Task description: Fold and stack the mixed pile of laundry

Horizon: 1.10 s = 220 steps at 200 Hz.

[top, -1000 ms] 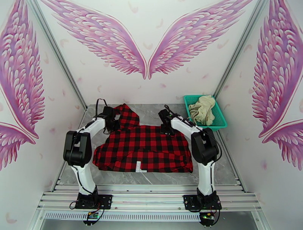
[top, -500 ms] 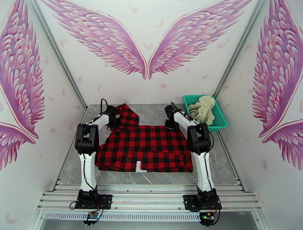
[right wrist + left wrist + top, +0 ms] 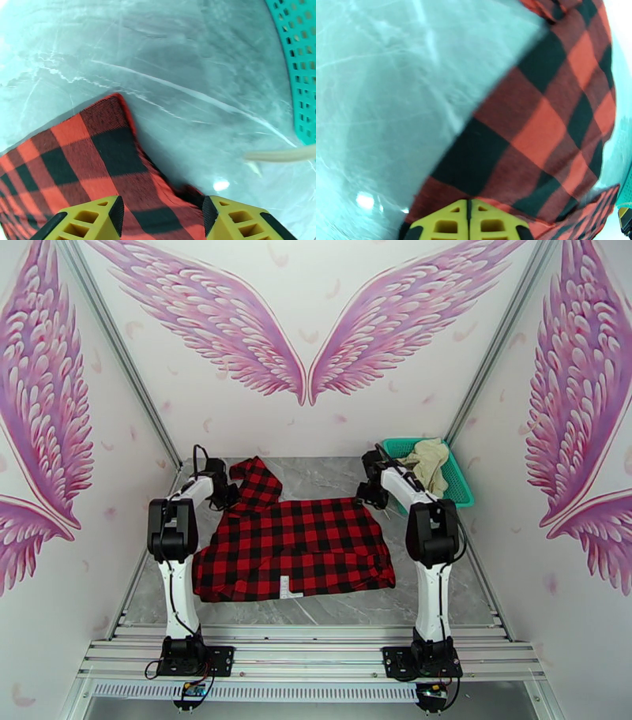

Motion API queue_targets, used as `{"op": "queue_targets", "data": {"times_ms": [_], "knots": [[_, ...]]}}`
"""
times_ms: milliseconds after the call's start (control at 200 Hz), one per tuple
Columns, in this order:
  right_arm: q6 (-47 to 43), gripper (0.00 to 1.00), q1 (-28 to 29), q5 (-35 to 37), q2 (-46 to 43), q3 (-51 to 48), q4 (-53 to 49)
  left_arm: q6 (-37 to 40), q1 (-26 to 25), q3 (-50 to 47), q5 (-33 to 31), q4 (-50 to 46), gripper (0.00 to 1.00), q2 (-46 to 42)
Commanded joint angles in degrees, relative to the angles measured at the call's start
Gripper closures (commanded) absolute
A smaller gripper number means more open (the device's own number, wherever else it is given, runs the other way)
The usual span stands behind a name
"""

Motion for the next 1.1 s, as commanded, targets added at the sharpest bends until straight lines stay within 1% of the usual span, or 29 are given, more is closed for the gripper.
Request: {"op": "queue_targets", "data": {"times_ms": [0,115,240,385,450,580,670,850,945,1094], "knots": [[-3.83,0.38,-0.89,-9.17,1.2,-2.36,1.8,2.63,-1.14,3.43,2.17,-3.02,0.85,-1.6],[-6.35,0.36,-0.87,-13.31,4.16,-1.28,3.45,3.08,-1.89,3.71,2.43,-4.1,0.82,-3.71],[-8.17,0.38,-0.77,-15.44,6.85,0.58,4.57,3.51,-2.92,1.97,2.62,-4.64,0.81,-6.97],[-8.59,0.49,-0.5,-17.23,7.73,2.61,4.81,3.74,-3.87,-1.78,2.5,-4.68,0.81,-10.93],[-8.15,0.53,-0.42,-17.46,6.16,2.73,5.51,3.74,-4.06,-3.76,2.44,-4.46,0.81,-12.56],[-6.89,0.58,-0.16,-18.81,2.23,2.35,7.26,3.78,-4.27,-7.56,2.01,-3.85,0.81,-14.9],[-6.98,0.58,0.58,-17.67,-0.01,1.89,7.07,3.7,-4.27,-9.44,2.07,-3.64,0.81,-15.91],[-5.5,0.58,0.9,-15.79,-5.62,-2.87,9.7,3.74,-4.36,-11.77,2.01,-3.19,0.81,-17.13],[-5.22,0.59,0.92,-14.62,-7.9,-3.77,10.08,3.82,-4.36,-12.26,2.0,-3.09,0.81,-17.35],[-5.74,0.59,0.9,-10.05,-10.11,-4.39,9.84,3.72,-4.52,-12.54,2.15,-2.94,0.81,-17.42]]}}
